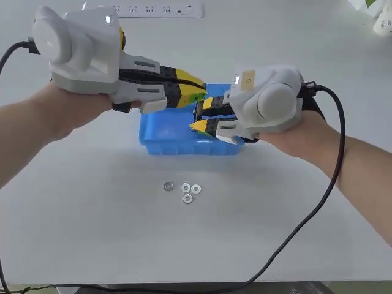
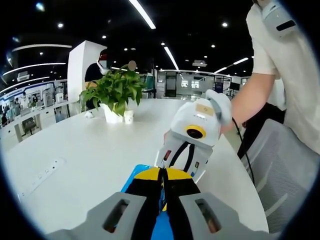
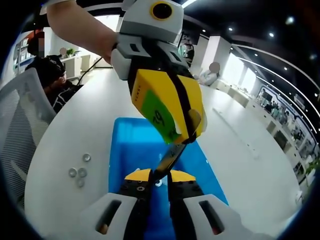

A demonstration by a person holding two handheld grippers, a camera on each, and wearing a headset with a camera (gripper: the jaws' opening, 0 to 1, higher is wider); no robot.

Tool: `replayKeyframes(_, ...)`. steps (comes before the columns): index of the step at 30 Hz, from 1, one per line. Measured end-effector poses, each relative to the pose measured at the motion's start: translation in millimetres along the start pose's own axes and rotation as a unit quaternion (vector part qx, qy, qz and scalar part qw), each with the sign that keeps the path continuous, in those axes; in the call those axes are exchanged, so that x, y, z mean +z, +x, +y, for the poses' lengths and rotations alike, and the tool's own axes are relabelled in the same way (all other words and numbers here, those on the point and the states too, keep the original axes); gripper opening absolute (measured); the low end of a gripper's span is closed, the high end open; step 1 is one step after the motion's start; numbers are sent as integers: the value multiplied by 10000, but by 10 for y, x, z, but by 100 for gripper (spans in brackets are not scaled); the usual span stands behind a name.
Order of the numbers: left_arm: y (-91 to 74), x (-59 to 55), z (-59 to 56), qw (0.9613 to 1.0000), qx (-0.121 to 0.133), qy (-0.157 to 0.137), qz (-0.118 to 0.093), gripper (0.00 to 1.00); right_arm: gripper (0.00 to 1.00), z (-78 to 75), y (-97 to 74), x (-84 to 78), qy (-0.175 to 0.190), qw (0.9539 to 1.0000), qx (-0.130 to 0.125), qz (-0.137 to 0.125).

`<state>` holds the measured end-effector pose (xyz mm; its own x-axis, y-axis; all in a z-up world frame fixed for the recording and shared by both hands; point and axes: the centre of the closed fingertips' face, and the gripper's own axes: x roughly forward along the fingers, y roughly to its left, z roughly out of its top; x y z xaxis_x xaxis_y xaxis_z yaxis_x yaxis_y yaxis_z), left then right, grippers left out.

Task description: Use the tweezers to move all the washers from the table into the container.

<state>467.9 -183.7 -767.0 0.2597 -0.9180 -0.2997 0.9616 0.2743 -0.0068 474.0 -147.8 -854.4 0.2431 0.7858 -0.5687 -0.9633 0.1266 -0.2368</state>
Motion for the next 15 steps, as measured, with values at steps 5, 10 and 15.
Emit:
replayKeyframes(5,-11,27,8,10000,42,30,-31,4,14,-9,-19,16,-51,10000,-36,0)
replayKeyframes(10,-35,66,-13,10000,64,27,-67,4,13,-2,-55,47,-39,10000,-61,-28)
replayKeyframes(15,-75,160,-43,9998,119,3,-145,4,13,1,-118,120,-86,9999,-108,-55)
